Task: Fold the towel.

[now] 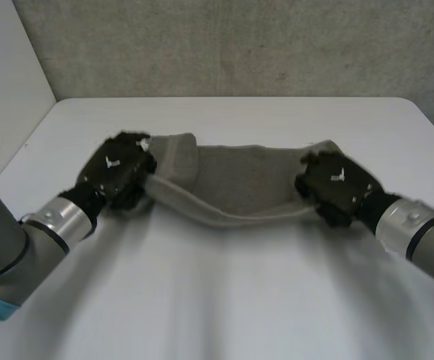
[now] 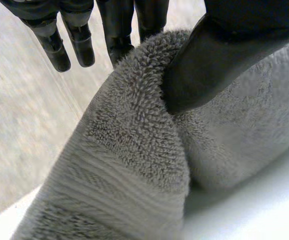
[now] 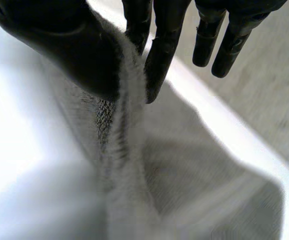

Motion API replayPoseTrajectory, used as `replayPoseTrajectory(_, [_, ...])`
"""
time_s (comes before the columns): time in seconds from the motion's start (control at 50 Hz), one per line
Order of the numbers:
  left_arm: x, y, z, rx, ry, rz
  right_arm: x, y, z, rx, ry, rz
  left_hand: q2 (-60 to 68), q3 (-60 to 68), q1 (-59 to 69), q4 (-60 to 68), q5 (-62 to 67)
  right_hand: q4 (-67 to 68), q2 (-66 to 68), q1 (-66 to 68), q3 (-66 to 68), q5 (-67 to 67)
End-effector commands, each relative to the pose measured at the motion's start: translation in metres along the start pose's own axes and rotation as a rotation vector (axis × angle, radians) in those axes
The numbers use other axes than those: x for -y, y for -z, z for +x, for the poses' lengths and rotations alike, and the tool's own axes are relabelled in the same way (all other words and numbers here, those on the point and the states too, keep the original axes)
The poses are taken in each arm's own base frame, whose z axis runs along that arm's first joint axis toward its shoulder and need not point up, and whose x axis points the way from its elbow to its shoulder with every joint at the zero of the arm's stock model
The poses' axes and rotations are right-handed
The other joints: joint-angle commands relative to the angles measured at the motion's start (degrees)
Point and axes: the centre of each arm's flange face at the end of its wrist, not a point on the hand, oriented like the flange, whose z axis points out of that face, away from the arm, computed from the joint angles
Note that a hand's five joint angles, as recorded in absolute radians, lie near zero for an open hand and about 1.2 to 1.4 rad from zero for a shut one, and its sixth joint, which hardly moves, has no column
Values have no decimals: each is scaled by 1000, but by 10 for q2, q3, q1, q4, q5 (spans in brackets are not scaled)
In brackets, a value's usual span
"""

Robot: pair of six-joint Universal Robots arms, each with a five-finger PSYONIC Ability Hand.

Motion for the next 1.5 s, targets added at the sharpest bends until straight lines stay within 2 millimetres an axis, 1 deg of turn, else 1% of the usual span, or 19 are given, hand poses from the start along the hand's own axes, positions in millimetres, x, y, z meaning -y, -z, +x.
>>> replayPoseTrajectory(0.02, [-14, 1, -3, -3, -52, -109, -38, -10, 3, -90, -53, -163, 35, -29, 56, -34, 37, -44, -135, -136, -25, -136])
replayPoseTrajectory(0.16, [-12, 2, -3, -3, -49, -113, -42, -10, 12, -156, -55, -188, 35, -29, 56, -34, 37, -44, -284, -284, -25, -284])
replayPoseTrajectory(0.38, [-16, 12, 4, -22, -12, -170, -57, 2, 29, -216, -100, -247, 35, -29, 56, -34, 37, -44, -269, -269, -25, -269])
replayPoseTrajectory(0.56, [-17, 12, 1, -16, -11, -175, -53, 15, 42, -251, -121, -262, 35, -29, 56, -34, 37, -44, -243, -244, -25, -244])
replayPoseTrajectory(0.66, [-15, 12, 0, -11, -13, -172, -54, 20, 45, -249, -143, -283, 35, -29, 56, -34, 37, -44, -166, -166, -25, -166])
replayPoseTrajectory(0.68, [-13, 13, -1, -8, -12, -171, -54, 21, 44, -234, -150, -286, 35, -29, 56, -34, 37, -44, 27, 27, -25, 27])
replayPoseTrajectory(0.72, [-11, 15, -2, -5, -9, -176, -52, 22, 43, -217, -150, -285, 35, -29, 56, -34, 37, -44, 52, 52, -25, 52])
replayPoseTrajectory(0.78, [-5, 19, -2, -5, 0, -189, -41, 28, 46, -187, -158, -266, 35, -29, 56, -34, 37, -44, 52, 52, -25, 52])
replayPoseTrajectory(0.82, [1, 22, -2, -4, 0, -188, -21, 42, 58, -184, -161, -222, 35, -29, 56, -34, 37, -44, 52, 52, -25, 52])
replayPoseTrajectory(0.88, [18, 28, -5, 9, -13, -167, -7, 49, 65, -194, -152, -187, 35, -29, 56, -34, 37, -44, 52, 52, -25, 52])
replayPoseTrajectory(0.92, [27, 32, -6, 19, -22, -150, 22, 62, 76, -221, -114, -112, 35, -29, 56, -34, 37, -44, 52, 52, -25, 52])
replayPoseTrajectory(0.94, [38, 35, -8, 29, -36, -127, 22, 62, 76, -221, -114, -112, 35, -29, 56, -34, 37, -44, 52, 52, -25, 52])
replayPoseTrajectory(0.98, [47, 39, -9, 42, -44, -107, 45, 73, 82, -248, -66, -54, 35, -29, 56, -34, 37, -44, 52, 52, -25, 52])
replayPoseTrajectory(1.06, [69, 48, -10, 61, -40, -72, 64, 82, 86, -280, -12, -7, 35, -29, 56, -34, 37, -44, 52, 52, -25, 52])
replayPoseTrajectory(1.18, [82, 57, -7, 62, -39, -61, 84, 91, 92, -315, 38, 34, 35, -29, 56, -34, 37, -44, 52, 52, -25, 52])
replayPoseTrajectory(1.3, [75, 57, -6, 58, -28, -80, 75, 88, 92, -305, 16, 13, 35, -29, 56, -34, 37, -44, 52, 52, -25, 52])
replayPoseTrajectory(1.36, [59, 55, -4, 47, -12, -126, 68, 85, 92, -294, -3, -5, 35, -29, 56, -34, 37, -44, 52, 52, -25, 52])
replayPoseTrajectory(1.4, [50, 53, -4, 39, 4, -152, 47, 76, 95, -272, -53, -51, 35, -29, 56, -34, 37, -44, 52, 52, -25, 52])
replayPoseTrajectory(1.5, [24, 49, 0, 18, 57, -236, 32, 72, 95, -257, -92, -88, 35, -29, 56, -34, 37, -44, 52, 52, -25, 52])
